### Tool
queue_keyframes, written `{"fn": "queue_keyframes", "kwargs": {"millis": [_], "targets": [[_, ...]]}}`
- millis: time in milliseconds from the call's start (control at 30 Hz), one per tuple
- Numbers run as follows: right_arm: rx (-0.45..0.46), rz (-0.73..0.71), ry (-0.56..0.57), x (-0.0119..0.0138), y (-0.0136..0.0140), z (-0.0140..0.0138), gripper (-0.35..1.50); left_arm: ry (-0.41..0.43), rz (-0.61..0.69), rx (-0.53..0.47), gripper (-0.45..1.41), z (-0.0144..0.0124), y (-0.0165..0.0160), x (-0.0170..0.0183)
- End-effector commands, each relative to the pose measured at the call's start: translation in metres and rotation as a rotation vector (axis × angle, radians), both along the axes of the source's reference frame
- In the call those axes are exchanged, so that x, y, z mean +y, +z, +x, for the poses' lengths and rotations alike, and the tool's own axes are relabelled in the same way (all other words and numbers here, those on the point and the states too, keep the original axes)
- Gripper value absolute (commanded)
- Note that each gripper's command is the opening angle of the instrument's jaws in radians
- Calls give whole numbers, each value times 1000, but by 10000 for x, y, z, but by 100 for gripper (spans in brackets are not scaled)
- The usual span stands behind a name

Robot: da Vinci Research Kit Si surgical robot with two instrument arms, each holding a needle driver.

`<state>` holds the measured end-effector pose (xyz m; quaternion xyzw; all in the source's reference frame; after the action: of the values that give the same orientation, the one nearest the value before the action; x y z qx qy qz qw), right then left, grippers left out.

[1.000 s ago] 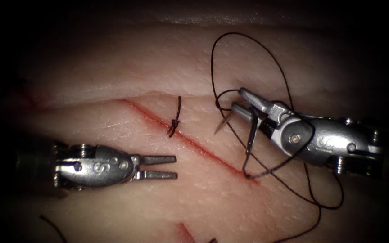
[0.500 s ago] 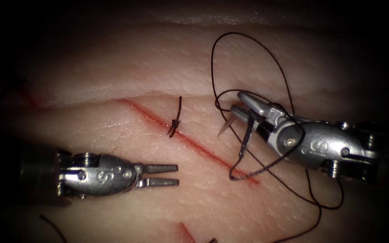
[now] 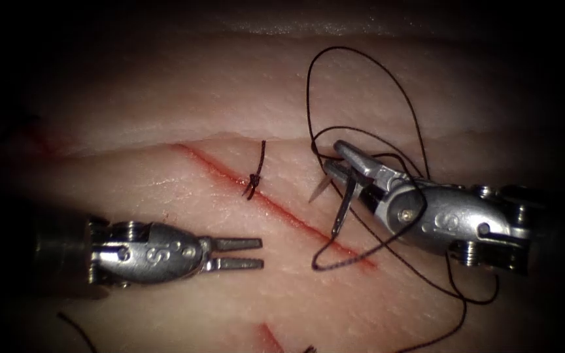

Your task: Wound Closure

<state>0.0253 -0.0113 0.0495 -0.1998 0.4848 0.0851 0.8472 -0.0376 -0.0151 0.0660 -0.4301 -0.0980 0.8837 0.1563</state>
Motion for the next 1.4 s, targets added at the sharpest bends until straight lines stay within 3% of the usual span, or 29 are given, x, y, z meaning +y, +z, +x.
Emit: {"fn": "queue_keyframes", "kwargs": {"millis": [33,433,833,1200,1400], "targets": [[10,0,2,7,-4,7,-35,0,-1,-1,10,-6,6,0],[7,-47,10,9,-43,10,-35,3,-2,2,10,-6,8,-1],[-13,-71,0,2,-18,9,-35,6,-3,2,10,-2,7,-3],[-24,-72,-7,-1,-11,12,-35,4,-4,4,10,-2,7,-3],[-52,-83,-32,-14,8,18,-35,3,-3,5,10,-1,6,0]]}}
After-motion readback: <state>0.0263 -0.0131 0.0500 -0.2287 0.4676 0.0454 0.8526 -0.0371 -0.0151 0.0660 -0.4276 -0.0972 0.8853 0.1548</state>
